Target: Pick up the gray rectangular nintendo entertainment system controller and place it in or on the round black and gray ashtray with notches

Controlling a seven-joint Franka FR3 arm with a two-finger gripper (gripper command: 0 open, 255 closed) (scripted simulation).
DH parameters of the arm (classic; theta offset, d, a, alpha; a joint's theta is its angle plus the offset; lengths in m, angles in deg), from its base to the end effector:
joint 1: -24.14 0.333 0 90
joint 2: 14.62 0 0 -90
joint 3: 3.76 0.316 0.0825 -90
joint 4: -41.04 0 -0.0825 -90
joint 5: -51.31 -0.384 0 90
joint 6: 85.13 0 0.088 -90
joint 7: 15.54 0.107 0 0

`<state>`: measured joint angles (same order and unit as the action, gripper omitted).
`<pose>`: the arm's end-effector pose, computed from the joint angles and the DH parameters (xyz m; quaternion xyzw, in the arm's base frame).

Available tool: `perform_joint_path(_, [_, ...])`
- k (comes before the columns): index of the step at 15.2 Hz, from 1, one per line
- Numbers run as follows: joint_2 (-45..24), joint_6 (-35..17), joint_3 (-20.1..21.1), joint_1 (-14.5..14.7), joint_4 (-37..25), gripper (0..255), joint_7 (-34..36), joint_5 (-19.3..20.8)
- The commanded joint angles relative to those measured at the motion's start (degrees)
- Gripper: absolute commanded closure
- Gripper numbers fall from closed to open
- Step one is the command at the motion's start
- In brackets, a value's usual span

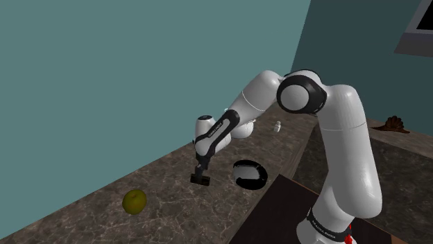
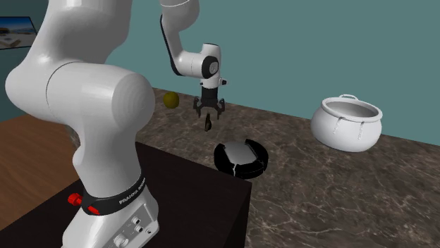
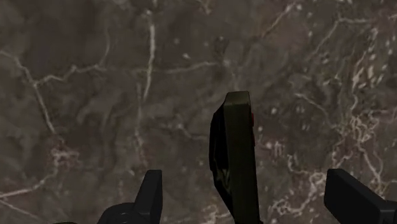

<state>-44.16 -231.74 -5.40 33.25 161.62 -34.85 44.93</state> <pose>0.5671 0.0724 0.1633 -0.9817 -0.1867 0.0278 0.0251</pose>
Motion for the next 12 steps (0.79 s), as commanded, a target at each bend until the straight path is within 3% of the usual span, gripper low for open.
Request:
perform_joint_path(1, [-1.8, -1.2, 0.3, 0.0, -0.6, 0, -0.1, -0.2])
perform_joint_path(6, [-5.6, -4.2, 0.6, -0.1, -1.4, 0, -0.4, -0.6])
perform_joint_path(12, [-5.6, -4.2, 0.6, -0.1, -1.4, 0, -0.4, -0.6])
